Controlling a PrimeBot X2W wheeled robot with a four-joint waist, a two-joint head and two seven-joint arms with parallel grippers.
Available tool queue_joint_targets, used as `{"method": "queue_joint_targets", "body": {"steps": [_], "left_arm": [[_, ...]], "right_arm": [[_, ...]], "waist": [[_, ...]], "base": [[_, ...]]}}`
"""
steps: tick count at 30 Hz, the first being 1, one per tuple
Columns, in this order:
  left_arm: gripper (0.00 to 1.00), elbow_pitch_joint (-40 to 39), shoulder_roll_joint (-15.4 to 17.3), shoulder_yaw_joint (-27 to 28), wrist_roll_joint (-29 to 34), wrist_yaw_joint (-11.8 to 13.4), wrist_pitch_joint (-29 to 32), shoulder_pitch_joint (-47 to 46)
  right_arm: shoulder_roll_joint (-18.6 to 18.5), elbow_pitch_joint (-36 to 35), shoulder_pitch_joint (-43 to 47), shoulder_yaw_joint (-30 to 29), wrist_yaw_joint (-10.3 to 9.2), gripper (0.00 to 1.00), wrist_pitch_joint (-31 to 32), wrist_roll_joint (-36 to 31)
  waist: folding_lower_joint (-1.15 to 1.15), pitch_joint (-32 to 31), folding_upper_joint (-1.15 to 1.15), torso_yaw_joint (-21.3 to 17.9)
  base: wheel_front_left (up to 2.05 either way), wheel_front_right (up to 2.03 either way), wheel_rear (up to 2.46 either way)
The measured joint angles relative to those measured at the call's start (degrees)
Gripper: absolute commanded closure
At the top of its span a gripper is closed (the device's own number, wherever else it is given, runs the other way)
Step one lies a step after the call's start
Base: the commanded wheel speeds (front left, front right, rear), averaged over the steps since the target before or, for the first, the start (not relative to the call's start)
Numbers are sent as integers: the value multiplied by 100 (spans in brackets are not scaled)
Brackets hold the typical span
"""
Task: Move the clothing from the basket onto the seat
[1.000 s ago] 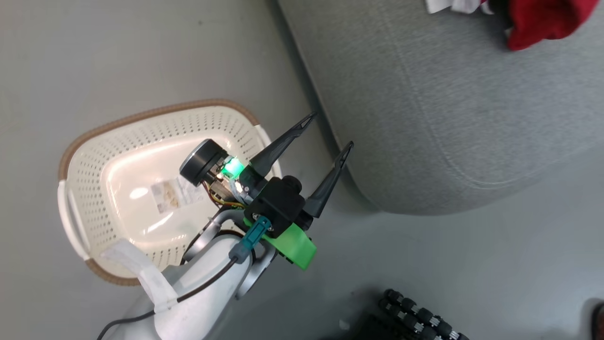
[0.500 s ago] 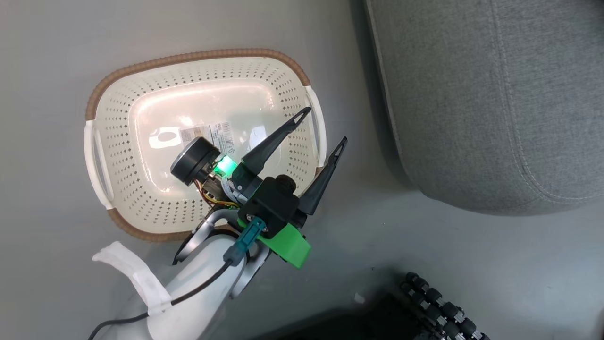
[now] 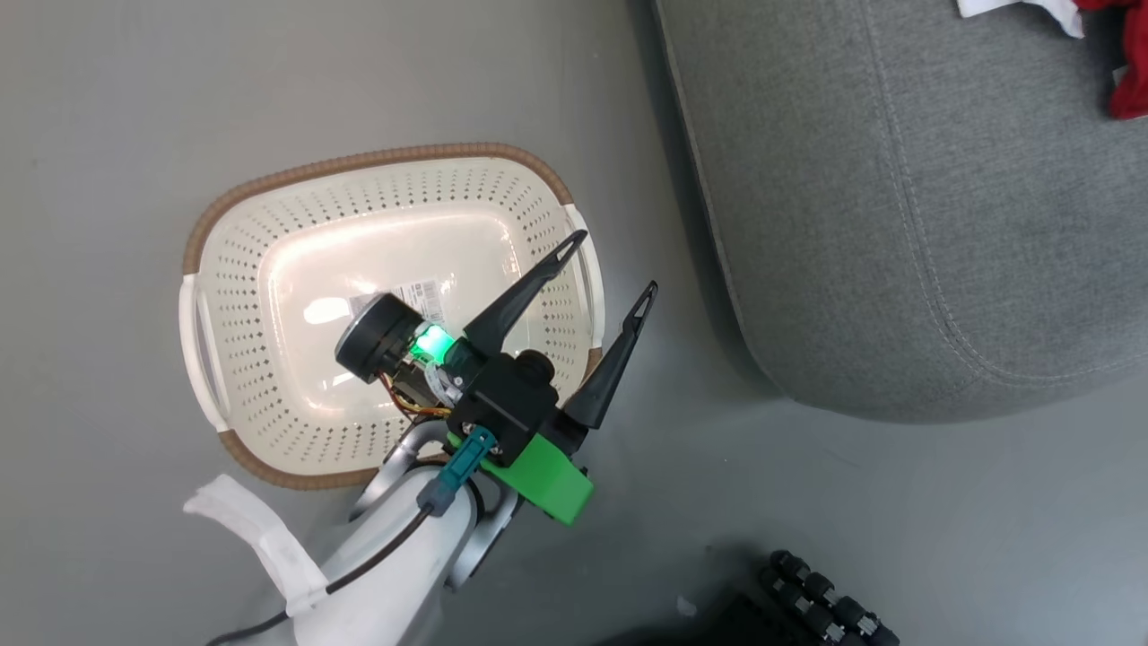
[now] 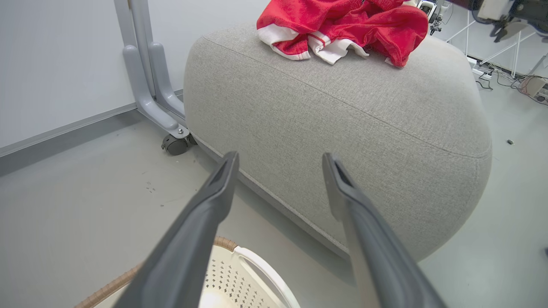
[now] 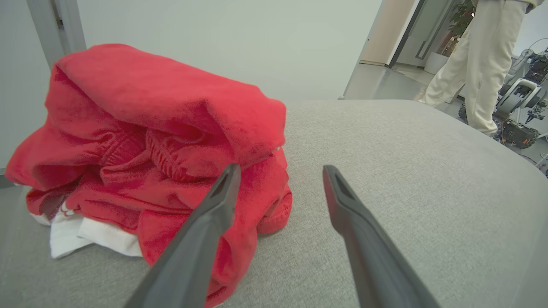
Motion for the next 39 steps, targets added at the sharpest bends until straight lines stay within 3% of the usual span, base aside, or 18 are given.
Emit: {"method": "queue_joint_targets", "body": {"steps": [6, 10, 17, 22, 29, 32, 39], "left_arm": [[0, 293, -254, 149, -255, 159, -337, 262], [0, 450, -381, 348, -388, 252, -402, 544], [0, 164, -526, 1163, -464, 563, -435, 1347], [0, -126, -609, 1947, -504, 649, -436, 2032], [0, -258, -714, 2809, -494, 490, -438, 2983], [0, -400, -776, 3083, -638, 281, -439, 3255], [0, -575, -843, 3415, -179, 90, -439, 3634]], "right_arm": [[316, -83, 760, 199, -1, 0, 0, 94], [489, -313, 1218, 720, 0, 0, 0, 12], [740, -658, 1796, 1788, -1, 0, 0, -71], [903, -933, 2202, 2193, -1, 0, 0, -107], [1103, -1268, 2787, 2682, 0, 0, 1, -163], [1116, -1444, 2921, 2810, -1, 0, 0, -190], [1166, -1740, 3337, 2776, -1, 0, 0, -224]], "waist": [[0, -523, 0, 75], [-1, -939, 0, 204], [-1, -1705, 0, 552], [-1, -2283, 0, 844], [-1, -3118, 0, 1211], [-1, -3432, 0, 1341], [-1, -3995, 0, 1563]], "base": [[0, 0, 0], [0, 0, 0], [0, 0, 0], [0, 0, 0], [0, 0, 0], [0, 0, 0], [0, 0, 0]]}}
